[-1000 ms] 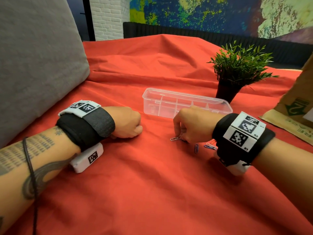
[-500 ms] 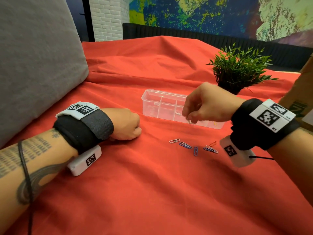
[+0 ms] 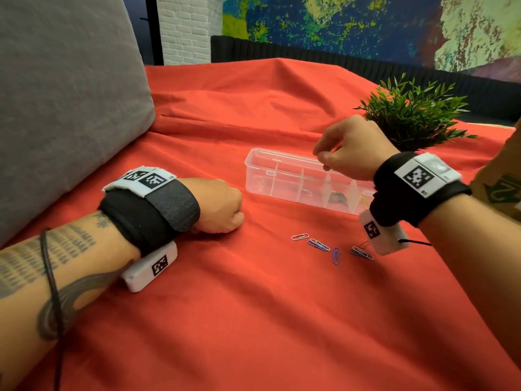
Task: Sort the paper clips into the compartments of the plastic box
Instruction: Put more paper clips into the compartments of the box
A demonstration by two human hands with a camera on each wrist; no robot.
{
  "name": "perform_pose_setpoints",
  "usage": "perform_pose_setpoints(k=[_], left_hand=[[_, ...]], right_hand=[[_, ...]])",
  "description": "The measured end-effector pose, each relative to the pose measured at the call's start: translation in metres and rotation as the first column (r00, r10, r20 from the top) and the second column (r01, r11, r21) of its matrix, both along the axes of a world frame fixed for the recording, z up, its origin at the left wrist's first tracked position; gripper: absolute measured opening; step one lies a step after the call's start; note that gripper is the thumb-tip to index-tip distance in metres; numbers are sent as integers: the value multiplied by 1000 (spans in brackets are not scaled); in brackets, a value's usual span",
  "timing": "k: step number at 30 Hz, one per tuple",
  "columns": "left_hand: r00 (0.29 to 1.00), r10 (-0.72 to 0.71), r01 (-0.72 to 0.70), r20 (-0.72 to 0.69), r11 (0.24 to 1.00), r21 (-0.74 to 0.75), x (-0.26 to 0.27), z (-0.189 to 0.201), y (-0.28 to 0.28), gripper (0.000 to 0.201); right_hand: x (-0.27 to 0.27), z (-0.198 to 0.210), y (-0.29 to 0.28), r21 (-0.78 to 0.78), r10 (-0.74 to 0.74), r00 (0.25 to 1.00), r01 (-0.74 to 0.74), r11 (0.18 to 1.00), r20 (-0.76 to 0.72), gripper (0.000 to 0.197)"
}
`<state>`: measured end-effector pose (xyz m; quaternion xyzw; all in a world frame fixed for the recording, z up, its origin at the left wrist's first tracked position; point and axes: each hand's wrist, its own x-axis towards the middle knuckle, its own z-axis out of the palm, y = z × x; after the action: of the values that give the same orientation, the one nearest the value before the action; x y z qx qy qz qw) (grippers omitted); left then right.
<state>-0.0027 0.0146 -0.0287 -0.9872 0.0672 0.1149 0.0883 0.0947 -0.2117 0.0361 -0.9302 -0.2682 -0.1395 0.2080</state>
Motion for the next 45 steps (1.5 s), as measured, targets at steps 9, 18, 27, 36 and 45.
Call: perform_pose_setpoints(k=[9,18,27,36,45], left_hand=[[1000,-13,13,-11,1000,5,1,-1,1,44],[1000,-13,13,-10,1000,4,6,-6,7,47],[999,-37,36,10,999,11,10,-8,10,47],[999,-32,32,3,999,5,11,-10,11,47],[1000,-27,27,4,1000,8,10,-8,9,47]], right_hand=[[-67,-11,17,-395,228,946,-306,866,-231,10],[-74,-36,26,-523,155,951,-279,805,-268,22],[-71,-43,25,-510,159,929,-320,799,-334,17],[-38,-5,12,-244,121,991,-133,960,-65,11],[17,-20,0,-73,-102,992,97,993,-72,15]])
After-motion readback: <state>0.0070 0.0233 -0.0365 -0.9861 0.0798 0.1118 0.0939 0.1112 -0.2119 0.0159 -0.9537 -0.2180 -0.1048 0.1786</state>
